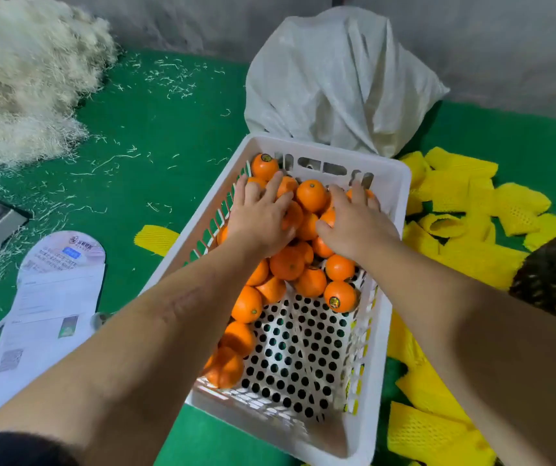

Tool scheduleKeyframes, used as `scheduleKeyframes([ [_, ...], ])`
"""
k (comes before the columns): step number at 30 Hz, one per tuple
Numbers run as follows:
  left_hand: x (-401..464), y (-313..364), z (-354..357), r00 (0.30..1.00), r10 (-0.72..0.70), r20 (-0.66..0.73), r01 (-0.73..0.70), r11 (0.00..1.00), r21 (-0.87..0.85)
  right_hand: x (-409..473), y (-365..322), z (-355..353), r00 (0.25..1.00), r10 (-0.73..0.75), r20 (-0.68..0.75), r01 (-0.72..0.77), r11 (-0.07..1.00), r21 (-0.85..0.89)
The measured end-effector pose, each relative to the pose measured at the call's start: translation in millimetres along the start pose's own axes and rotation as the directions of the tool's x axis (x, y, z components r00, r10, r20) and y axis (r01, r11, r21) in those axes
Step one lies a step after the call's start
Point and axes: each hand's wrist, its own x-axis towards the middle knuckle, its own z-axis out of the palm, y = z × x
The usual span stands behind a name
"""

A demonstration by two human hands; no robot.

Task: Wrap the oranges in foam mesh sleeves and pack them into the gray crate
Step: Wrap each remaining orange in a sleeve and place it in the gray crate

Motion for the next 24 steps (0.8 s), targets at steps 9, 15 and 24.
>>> scheduleKeyframes([
  [9,2,19,5,0.983,-0.088,0.159,0.096,0.994,-0.043,30,3,33,0.986,-0.005,0.166,0.016,0.998,-0.065],
  [15,-11,17,-23,0.951,0.066,0.302,-0.007,0.982,-0.191,-2,-29,18,0.958,0.009,0.287,0.075,0.957,-0.281],
  [24,-44,16,-44,0.965,0.262,0.022,-0.217,0.838,-0.501,-28,-12,-34,0.855,-0.314,0.412,0.287,0.949,0.128],
])
